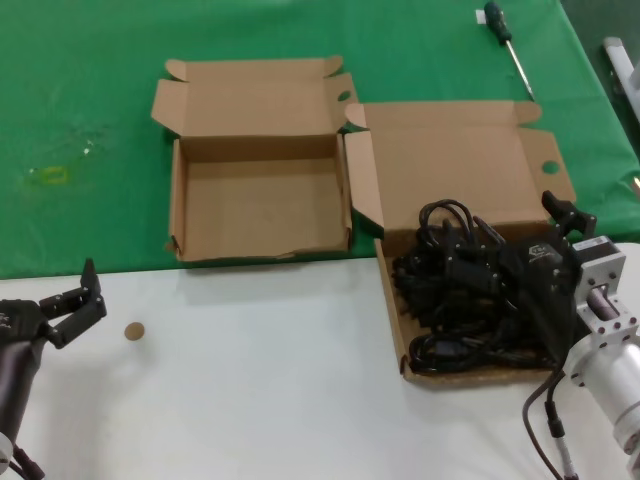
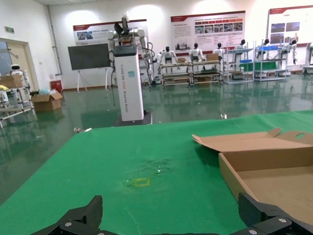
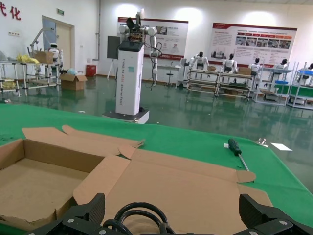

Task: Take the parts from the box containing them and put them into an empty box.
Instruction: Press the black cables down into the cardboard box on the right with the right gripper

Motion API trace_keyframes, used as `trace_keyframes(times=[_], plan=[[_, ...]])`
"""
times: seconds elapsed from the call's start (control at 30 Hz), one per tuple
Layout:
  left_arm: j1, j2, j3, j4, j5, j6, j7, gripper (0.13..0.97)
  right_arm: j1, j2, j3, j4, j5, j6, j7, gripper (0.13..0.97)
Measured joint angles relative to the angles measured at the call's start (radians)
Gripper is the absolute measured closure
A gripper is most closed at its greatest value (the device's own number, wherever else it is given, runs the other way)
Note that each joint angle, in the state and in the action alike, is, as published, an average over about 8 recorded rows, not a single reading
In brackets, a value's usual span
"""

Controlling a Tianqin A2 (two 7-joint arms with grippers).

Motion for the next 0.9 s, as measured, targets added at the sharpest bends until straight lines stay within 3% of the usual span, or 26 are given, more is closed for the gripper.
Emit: trace_keyframes(times=[0.9], plan=[[0.0, 0.0, 0.0, 0.0, 0.0, 0.0, 0.0, 0.132, 0.0, 0.0, 0.0, 0.0, 0.0, 0.0, 0.0, 0.129]])
